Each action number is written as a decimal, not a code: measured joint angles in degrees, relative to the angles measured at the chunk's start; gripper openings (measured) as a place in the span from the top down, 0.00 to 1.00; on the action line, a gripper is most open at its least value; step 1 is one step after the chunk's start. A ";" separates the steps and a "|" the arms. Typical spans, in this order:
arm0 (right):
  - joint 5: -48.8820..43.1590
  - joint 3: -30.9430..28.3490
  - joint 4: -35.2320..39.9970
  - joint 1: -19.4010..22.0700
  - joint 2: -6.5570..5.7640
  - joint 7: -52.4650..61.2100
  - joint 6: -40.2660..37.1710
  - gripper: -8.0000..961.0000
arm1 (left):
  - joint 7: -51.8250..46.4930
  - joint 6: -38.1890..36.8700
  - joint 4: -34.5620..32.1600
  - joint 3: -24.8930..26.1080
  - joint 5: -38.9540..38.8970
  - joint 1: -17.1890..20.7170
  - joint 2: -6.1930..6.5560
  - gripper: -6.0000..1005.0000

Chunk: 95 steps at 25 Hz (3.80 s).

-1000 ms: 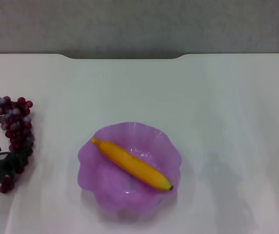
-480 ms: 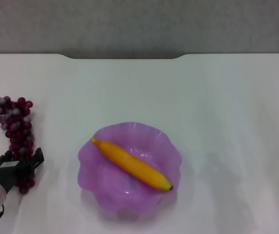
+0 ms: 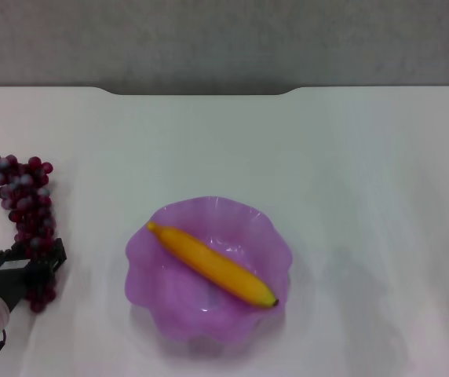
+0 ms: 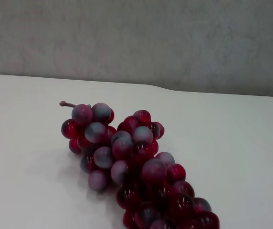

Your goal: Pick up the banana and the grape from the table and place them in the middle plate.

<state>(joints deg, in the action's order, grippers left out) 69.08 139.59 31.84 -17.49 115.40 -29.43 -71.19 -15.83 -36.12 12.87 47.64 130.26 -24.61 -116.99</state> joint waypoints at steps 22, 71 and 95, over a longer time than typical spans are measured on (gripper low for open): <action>0.00 -0.02 -0.18 0.00 0.09 0.17 0.00 0.99 | 0.19 0.09 -0.05 0.00 0.00 0.00 0.00 0.59; 0.69 0.07 -0.47 0.00 -0.04 0.26 1.50 0.99 | -0.17 -1.38 0.49 0.45 -0.31 0.00 0.24 0.72; 0.70 0.07 -1.54 0.44 -0.09 0.26 1.49 0.99 | -16.46 -25.81 -0.17 0.08 5.20 2.48 2.18 0.76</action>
<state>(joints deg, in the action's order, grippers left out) 69.79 139.66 30.30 -17.05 115.31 -29.17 -69.70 -32.28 -61.92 12.71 47.72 135.46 -22.13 -114.80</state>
